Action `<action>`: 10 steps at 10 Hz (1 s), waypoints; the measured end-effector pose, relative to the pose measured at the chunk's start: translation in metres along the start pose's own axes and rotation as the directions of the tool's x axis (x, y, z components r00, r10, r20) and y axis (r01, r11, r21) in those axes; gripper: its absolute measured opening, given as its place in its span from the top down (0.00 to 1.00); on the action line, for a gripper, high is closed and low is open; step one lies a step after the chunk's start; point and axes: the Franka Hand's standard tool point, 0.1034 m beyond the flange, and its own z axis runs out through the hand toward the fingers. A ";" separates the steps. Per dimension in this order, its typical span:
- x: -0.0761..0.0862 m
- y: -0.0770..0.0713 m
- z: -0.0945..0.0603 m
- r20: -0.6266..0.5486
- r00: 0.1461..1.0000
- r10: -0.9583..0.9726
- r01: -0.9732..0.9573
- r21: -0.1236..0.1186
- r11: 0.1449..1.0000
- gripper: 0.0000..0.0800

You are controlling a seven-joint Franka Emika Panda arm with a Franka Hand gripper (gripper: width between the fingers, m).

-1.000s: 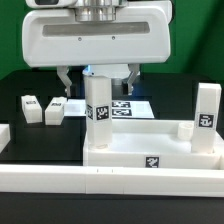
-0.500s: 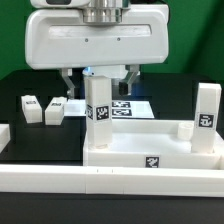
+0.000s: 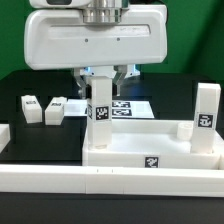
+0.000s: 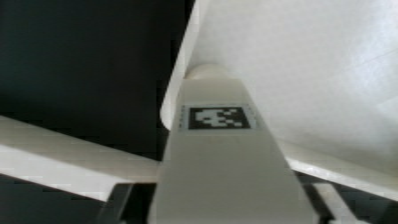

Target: Assemble desk

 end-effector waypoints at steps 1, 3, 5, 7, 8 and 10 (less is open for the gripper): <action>0.000 0.000 0.000 0.001 1.000 0.005 -0.005 0.001 1.000 0.64; 0.000 -0.001 0.000 0.001 0.971 0.240 -0.240 0.006 0.971 0.64; 0.000 0.000 0.001 0.002 0.917 0.399 -0.399 0.005 0.917 0.64; -0.001 0.001 0.001 0.004 0.804 0.595 -0.595 0.008 0.804 0.64; -0.001 0.000 0.001 0.007 0.749 0.663 -0.663 0.008 0.749 0.64; -0.001 -0.001 0.002 0.013 0.555 0.832 -0.832 0.004 0.555 0.64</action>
Offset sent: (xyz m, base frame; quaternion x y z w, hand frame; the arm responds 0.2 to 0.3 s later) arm 0.0007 0.0048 0.0012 -0.0067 -0.0088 0.2799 0.9600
